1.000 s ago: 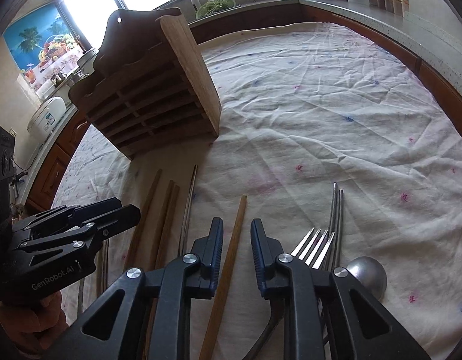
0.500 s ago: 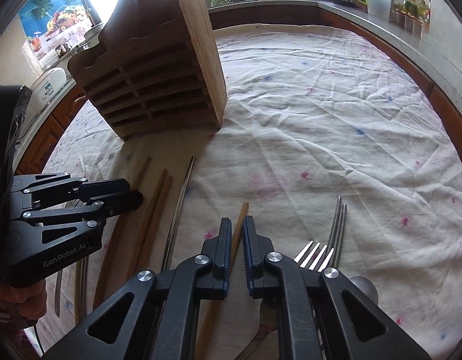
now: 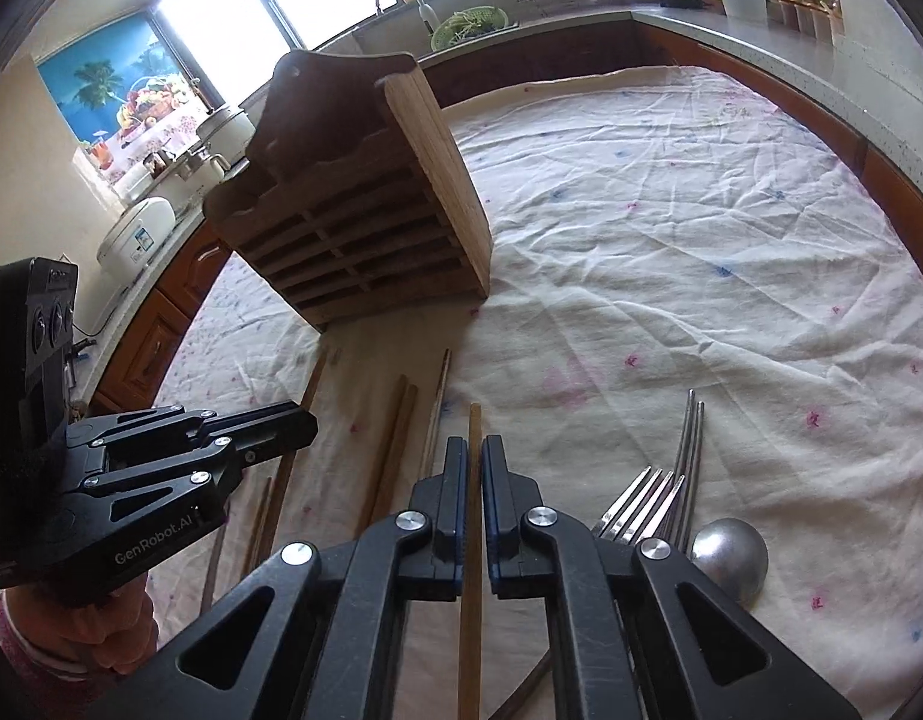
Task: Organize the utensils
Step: 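Lift both held chopsticks and carry them over the wooden utensil holder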
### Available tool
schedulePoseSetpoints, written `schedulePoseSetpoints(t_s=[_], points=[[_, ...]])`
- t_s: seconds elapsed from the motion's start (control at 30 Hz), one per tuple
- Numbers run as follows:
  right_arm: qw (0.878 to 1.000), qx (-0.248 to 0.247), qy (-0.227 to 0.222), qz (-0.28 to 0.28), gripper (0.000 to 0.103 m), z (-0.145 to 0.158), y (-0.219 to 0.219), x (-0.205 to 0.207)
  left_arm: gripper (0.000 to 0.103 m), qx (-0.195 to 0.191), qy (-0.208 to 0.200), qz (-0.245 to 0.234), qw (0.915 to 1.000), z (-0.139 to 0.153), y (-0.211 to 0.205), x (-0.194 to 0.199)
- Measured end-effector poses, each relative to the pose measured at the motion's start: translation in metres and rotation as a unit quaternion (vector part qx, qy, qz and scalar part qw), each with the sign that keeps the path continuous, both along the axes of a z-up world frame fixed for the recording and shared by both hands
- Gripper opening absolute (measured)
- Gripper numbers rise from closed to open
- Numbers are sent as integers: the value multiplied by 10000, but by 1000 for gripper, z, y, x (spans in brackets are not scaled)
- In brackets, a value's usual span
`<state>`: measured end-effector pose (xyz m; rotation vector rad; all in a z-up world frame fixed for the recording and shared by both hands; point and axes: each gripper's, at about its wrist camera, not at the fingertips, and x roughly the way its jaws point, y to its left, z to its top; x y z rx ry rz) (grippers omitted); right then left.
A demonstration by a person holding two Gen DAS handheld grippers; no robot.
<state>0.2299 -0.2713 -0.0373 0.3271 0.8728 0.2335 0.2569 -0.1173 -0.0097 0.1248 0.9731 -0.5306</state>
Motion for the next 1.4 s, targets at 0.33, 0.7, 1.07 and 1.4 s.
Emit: schedulePoseSetpoints(t_s=[0.33,0.7,1.07,1.4], points=[[9960,176,-859,163,5,75,3,-37,5,-949,-614,139,9935,80,50,-48],[9846,80,-1746,90,4,136,0,-56,5,-1342,-1144,332,9838,116,80,-67],[9796,119,-2007,-73,4,152,-5,-50,5,-1549,-1442,466,9762,132,91,-61],[9701,167,-2415,-197,4,188,-11,-24,5,-1830,-1849,798,9623,161,108,-31]])
